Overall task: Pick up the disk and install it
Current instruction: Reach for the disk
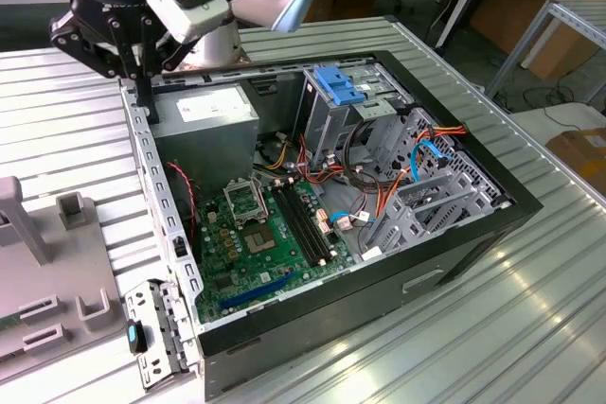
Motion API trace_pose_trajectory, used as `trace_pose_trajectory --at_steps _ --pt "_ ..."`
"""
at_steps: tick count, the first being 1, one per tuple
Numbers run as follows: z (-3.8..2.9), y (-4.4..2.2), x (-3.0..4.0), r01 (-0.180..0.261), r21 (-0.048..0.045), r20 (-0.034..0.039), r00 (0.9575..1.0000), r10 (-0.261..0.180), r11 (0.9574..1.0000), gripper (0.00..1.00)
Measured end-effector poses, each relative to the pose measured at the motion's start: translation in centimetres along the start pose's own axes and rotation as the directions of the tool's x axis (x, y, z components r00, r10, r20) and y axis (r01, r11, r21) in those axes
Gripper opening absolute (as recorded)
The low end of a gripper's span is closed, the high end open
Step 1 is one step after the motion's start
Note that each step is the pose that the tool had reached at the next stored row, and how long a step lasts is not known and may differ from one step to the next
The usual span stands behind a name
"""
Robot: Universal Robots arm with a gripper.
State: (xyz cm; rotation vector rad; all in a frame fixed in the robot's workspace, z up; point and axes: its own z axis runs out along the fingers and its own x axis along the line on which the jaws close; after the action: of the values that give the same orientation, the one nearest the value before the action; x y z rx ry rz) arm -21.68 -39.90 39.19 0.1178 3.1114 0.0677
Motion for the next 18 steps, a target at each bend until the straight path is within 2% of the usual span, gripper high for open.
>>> trace_pose_trajectory --at_steps 2,5,8,18 --pt "-0.01 -0.06 0.86 0.0 -0.0001 0.0001 1.0 0.0 1.0 0.11" --pt "-0.04 -0.12 1.67 0.0 0.0 0.0 1.0 0.0 1.0 0.11" --pt "-0.07 -0.22 2.97 0.0 0.0 0.0 1.0 0.0 1.0 0.11" --pt "-0.12 -0.35 4.7 0.0 0.0001 0.0 1.0 0.0 1.0 0.11"
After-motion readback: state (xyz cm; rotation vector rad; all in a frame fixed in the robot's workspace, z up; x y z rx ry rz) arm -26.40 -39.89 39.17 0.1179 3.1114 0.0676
